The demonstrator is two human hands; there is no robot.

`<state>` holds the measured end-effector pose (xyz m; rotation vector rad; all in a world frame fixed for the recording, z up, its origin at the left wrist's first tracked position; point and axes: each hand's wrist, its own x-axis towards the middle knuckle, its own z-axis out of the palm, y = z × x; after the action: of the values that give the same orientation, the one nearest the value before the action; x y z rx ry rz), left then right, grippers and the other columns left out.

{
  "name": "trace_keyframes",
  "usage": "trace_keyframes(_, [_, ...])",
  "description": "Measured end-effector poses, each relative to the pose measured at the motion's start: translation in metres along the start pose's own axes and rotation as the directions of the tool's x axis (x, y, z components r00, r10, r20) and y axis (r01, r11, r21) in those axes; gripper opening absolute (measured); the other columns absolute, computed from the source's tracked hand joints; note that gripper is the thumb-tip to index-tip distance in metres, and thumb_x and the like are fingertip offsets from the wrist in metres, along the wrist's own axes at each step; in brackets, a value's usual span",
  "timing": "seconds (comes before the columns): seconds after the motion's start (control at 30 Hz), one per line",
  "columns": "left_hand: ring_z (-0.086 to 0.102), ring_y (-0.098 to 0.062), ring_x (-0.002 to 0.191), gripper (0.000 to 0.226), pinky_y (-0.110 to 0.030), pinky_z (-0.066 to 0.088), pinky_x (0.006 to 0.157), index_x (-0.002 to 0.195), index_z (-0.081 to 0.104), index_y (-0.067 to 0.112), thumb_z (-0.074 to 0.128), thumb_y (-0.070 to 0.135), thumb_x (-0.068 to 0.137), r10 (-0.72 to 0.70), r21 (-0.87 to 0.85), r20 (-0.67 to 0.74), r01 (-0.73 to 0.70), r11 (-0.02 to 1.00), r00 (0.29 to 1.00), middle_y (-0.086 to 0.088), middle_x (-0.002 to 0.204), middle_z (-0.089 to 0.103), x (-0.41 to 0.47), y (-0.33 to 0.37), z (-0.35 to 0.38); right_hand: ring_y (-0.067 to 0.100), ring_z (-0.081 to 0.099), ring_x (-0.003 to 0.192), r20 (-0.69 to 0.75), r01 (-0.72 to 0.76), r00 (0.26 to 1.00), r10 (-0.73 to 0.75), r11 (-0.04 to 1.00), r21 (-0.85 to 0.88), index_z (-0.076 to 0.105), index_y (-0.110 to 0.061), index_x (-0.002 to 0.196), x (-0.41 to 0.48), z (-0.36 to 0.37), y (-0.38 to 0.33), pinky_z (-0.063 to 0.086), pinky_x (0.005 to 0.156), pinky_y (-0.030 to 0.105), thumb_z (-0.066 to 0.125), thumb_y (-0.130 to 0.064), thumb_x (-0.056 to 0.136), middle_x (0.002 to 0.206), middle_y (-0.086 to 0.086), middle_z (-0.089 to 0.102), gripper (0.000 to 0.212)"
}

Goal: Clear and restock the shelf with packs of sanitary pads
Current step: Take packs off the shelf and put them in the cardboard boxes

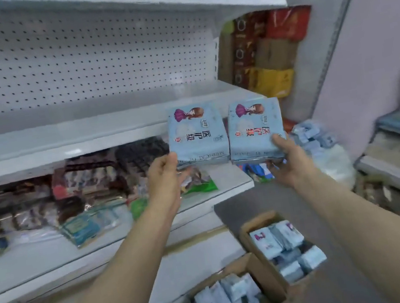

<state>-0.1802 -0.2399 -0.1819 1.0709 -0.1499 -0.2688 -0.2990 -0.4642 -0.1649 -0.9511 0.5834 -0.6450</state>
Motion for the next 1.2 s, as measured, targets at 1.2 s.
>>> trace_keyframes(1.2, [0.060, -0.036, 0.111, 0.023, -0.043, 0.051, 0.093, 0.106, 0.054, -0.006, 0.051, 0.018, 0.104, -0.515, 0.120, -0.481, 0.635, 0.763, 0.709, -0.022, 0.119, 0.060, 0.100, -0.506, 0.254, 0.029, 0.063, 0.122, -0.158, -0.604, 0.794, 0.588, 0.732, -0.314, 0.058, -0.011, 0.136, 0.389, -0.493, 0.074, 0.053, 0.091, 0.030, 0.081, -0.036, 0.071, 0.128, 0.010, 0.069, 0.074])
